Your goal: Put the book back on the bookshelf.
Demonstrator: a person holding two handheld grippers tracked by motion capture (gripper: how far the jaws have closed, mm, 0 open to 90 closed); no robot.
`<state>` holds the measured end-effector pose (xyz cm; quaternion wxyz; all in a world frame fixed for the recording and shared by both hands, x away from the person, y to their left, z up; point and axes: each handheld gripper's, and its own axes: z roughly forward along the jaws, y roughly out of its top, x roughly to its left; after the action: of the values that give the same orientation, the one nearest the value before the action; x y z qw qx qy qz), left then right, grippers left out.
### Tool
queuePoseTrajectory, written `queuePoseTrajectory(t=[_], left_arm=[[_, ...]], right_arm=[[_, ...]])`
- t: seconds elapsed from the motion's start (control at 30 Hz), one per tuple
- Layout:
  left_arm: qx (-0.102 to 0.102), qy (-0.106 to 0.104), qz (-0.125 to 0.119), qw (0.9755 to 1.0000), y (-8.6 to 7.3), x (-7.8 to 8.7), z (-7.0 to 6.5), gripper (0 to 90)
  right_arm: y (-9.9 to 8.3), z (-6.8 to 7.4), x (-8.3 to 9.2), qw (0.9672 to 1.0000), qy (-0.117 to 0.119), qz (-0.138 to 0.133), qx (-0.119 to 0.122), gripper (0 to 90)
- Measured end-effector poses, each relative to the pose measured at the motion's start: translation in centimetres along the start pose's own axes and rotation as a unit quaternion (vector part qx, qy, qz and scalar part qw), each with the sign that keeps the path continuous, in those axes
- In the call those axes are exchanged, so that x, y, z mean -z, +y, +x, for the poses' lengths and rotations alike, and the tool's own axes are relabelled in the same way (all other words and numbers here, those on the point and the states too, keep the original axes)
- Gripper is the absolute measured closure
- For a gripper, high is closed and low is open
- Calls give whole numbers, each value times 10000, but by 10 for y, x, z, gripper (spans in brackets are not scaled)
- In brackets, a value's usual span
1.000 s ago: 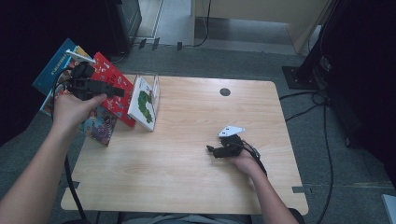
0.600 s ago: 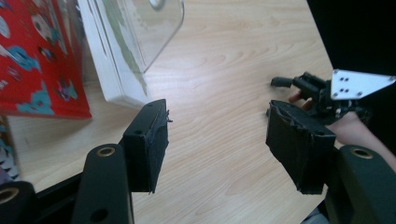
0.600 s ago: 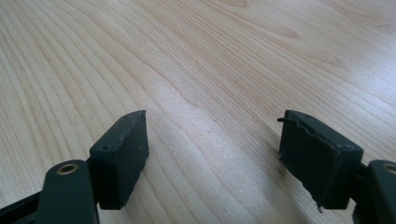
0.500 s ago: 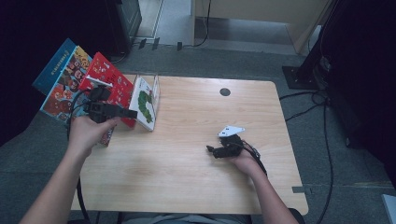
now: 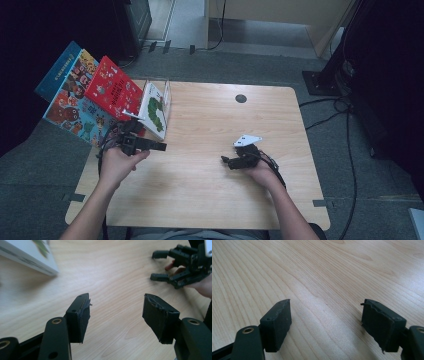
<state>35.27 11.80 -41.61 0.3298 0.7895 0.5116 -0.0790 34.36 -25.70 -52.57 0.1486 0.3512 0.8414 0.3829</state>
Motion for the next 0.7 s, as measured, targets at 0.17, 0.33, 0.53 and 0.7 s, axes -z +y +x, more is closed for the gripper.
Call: queuePoseTrajectory(t=[0.17,0.33,0.53,0.7], left_arm=[[-189,87,142,9997,-8,-24,-5,395],[-423,227,213,9986,-13,-45,-8,390],[-298,65,197,9993,-20,-63,-5,390],[-262,42,114,9996,-25,-73,-1,389]], right_arm=[[0,0,0,10000,0,1,0,234],[0,0,0,10000,-4,4,1,234],[0,0,0,10000,-2,3,-2,234],[0,0,0,10000,-4,7,-8,234]])
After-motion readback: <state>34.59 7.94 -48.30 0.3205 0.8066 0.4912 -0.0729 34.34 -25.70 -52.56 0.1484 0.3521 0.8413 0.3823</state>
